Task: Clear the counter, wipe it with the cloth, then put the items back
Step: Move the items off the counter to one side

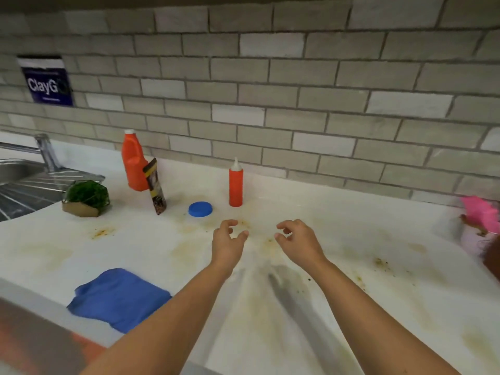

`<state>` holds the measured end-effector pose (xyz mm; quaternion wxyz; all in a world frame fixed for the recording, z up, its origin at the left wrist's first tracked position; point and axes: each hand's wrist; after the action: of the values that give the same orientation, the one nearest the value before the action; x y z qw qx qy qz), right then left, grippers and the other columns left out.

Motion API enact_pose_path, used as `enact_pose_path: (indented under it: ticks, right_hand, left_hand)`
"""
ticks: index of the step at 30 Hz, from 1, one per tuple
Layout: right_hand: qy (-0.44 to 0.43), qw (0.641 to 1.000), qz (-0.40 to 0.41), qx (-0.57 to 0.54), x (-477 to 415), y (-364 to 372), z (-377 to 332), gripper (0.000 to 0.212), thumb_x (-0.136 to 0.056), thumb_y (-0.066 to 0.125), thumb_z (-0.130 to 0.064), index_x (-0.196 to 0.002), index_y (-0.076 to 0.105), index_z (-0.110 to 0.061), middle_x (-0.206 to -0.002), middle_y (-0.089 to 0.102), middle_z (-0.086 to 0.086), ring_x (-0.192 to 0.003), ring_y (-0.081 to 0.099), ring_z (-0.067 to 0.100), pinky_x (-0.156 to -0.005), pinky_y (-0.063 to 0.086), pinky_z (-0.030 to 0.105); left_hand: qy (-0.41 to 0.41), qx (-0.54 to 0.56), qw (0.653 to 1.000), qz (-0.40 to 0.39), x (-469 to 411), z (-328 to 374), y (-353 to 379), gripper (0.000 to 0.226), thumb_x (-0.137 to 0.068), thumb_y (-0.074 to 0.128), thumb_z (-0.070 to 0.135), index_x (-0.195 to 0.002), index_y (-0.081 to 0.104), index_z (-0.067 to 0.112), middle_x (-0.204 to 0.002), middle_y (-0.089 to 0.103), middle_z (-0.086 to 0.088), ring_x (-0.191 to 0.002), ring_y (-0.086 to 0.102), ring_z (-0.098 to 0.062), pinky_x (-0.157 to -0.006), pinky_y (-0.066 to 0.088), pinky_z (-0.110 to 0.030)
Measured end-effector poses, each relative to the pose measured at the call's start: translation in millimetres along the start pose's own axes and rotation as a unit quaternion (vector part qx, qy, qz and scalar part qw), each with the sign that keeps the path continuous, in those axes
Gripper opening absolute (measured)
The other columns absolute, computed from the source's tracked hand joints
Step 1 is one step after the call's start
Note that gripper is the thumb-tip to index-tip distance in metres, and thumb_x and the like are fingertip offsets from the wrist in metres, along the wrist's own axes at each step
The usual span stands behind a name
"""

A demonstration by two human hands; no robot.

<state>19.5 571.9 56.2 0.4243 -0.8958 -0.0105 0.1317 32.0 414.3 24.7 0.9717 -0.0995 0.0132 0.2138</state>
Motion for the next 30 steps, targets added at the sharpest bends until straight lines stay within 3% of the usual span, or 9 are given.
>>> enact_pose_path:
  ticks: [13,19,23,27,30]
  right_hand:
    - [-0.031,0.997,-0.065,-0.022,-85,92,-40,0.030,-0.091,0.056,-0.023,-0.119,0.061,-0.014,-0.117,0.055,0.006,-0.104,0.056,0.019,-0.089,0.045,0.028]
    - [-0.060,0.993,-0.091,-0.039,-135,135,-63,0.030,-0.090,0.057,-0.021,-0.119,0.061,-0.011,-0.117,0.056,0.009,-0.095,0.054,0.017,-0.084,0.042,0.024]
    - [-0.053,0.991,-0.125,-0.021,-157,162,-72,0.034,-0.090,0.056,-0.022,-0.123,0.058,-0.011,-0.121,0.053,0.009,-0.105,0.055,0.021,-0.086,0.043,0.028]
    - [-0.027,0.991,-0.129,-0.013,-182,184,-79,0.038,-0.090,0.057,-0.025,-0.126,0.056,-0.014,-0.125,0.047,0.009,-0.110,0.054,0.021,-0.090,0.044,0.029]
    - [-0.005,0.992,-0.128,-0.005,-200,200,-87,0.042,-0.089,0.059,-0.028,-0.128,0.052,-0.016,-0.128,0.043,0.007,-0.111,0.053,0.021,-0.090,0.045,0.030]
  left_hand:
    - [-0.056,-0.007,0.997,0.055,-80,-39,-72,0.032,-0.089,0.060,0.022,-0.119,0.050,0.020,-0.120,0.044,-0.004,-0.111,0.051,-0.024,-0.095,0.048,-0.041]
    - [-0.057,-0.014,0.993,0.106,-128,-46,-104,0.028,-0.089,0.061,0.023,-0.116,0.051,0.020,-0.117,0.047,-0.004,-0.107,0.053,-0.024,-0.093,0.049,-0.041]
    - [-0.075,-0.012,0.988,0.135,-154,-62,-122,0.028,-0.089,0.060,0.022,-0.116,0.052,0.016,-0.115,0.048,-0.005,-0.107,0.053,-0.027,-0.090,0.050,-0.042]
    - [-0.080,-0.011,0.982,0.168,-190,-74,-137,0.021,-0.089,0.060,0.022,-0.108,0.052,0.015,-0.114,0.054,-0.008,-0.102,0.056,-0.031,-0.087,0.051,-0.043]
    - [-0.069,-0.014,0.982,0.174,-212,-80,-142,0.012,-0.088,0.058,0.018,-0.097,0.052,0.015,-0.102,0.057,-0.005,-0.098,0.058,-0.029,-0.087,0.051,-0.045]
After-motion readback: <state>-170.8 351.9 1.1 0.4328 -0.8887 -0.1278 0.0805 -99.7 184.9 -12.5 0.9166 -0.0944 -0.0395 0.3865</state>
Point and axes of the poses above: each hand's wrist, its own x-axis away from the middle knuckle, its own y-axis out of the palm, z = x × y
